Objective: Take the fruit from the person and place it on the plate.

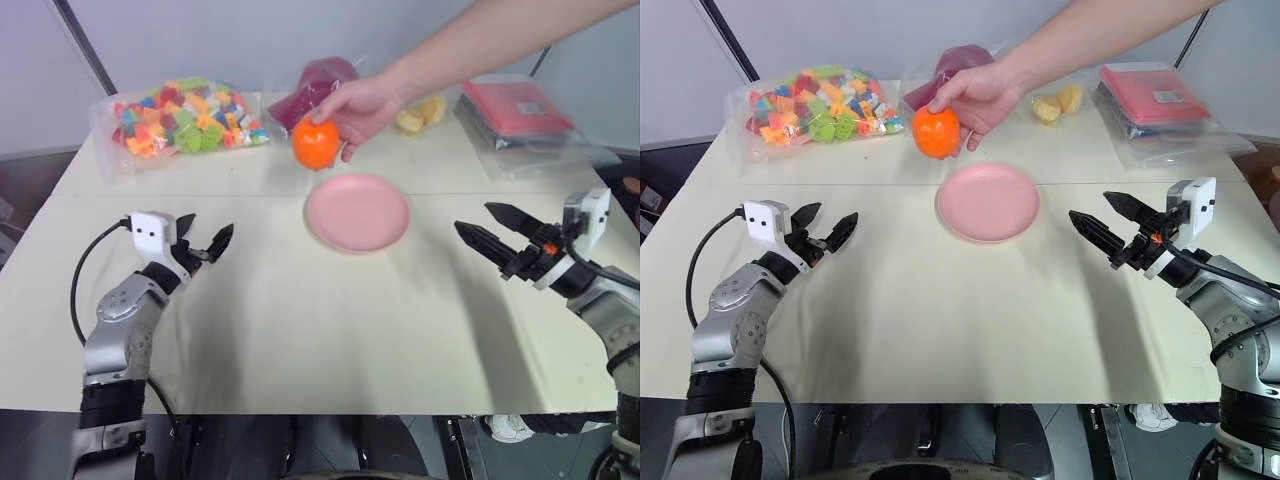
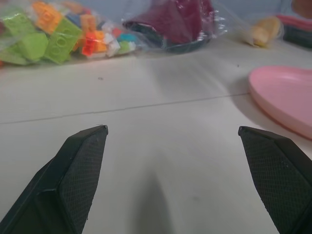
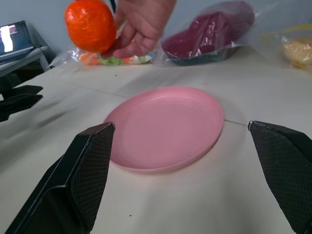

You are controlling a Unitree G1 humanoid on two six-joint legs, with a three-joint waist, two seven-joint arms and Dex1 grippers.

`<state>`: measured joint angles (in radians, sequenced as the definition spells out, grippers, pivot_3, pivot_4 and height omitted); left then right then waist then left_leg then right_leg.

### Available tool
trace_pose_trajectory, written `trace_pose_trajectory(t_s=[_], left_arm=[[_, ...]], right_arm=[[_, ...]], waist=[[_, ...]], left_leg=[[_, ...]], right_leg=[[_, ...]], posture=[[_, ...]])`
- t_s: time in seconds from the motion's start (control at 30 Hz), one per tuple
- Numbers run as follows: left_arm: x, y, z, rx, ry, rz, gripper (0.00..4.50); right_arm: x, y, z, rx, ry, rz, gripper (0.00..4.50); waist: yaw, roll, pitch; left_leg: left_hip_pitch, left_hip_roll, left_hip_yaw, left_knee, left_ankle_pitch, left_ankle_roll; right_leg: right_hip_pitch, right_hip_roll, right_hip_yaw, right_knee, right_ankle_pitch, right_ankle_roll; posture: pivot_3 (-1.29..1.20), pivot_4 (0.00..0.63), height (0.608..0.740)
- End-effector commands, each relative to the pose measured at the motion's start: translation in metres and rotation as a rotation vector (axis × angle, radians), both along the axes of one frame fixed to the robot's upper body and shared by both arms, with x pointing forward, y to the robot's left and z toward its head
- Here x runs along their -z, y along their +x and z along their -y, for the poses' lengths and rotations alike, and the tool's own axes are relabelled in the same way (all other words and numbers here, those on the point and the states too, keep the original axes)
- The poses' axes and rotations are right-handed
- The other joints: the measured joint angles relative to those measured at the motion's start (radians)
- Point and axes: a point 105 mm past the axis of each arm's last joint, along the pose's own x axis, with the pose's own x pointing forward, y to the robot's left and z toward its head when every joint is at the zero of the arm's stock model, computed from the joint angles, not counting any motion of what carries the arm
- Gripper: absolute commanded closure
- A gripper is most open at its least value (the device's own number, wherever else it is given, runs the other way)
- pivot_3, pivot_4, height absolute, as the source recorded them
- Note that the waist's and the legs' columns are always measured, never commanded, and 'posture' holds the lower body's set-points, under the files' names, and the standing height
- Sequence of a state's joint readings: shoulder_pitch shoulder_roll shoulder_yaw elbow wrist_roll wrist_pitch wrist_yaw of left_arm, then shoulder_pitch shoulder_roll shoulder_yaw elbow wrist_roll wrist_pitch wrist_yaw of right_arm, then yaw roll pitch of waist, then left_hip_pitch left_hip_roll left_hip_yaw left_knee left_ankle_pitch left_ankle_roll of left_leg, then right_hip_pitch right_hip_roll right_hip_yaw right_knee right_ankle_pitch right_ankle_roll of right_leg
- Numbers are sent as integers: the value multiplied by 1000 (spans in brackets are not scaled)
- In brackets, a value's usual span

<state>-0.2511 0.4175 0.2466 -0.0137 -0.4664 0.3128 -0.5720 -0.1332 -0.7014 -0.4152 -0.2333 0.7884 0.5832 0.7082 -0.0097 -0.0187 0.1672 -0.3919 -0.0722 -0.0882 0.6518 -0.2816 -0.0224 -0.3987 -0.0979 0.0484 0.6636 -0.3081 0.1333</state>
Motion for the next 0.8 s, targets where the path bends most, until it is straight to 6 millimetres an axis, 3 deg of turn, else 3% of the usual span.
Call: trace_pose_trajectory(t_s=[0.03,0.2,0.33,0.53,0.8], left_arm=[[-59,-6,38,194,-34,146,18],[-100,-1,86,348,-88,229,18],[-97,13,105,380,-91,216,18],[-107,31,118,368,-105,255,18],[-112,39,131,373,-109,280,18]], right_arm=[[-15,2,0,9,-15,59,0],[-10,6,-8,11,-25,53,0],[-8,7,-14,7,-21,52,0],[-6,3,-18,18,-7,55,0],[-3,0,-19,44,-3,50,0]], waist=[[4,0,0],[10,0,0],[-1,0,0],[0,0,0],[-1,0,0]], left_leg=[[0,0,0,0,0,0],[0,0,0,1,0,0],[0,0,1,1,1,-2],[0,0,0,1,1,-2],[0,0,0,1,2,-4]], right_leg=[[0,0,0,0,0,0],[1,0,0,0,0,0],[1,0,0,0,0,0],[0,1,0,0,0,0],[0,0,0,0,0,0]], posture=[[0,150,740],[0,150,740],[0,150,740],[0,150,740],[0,150,740]])
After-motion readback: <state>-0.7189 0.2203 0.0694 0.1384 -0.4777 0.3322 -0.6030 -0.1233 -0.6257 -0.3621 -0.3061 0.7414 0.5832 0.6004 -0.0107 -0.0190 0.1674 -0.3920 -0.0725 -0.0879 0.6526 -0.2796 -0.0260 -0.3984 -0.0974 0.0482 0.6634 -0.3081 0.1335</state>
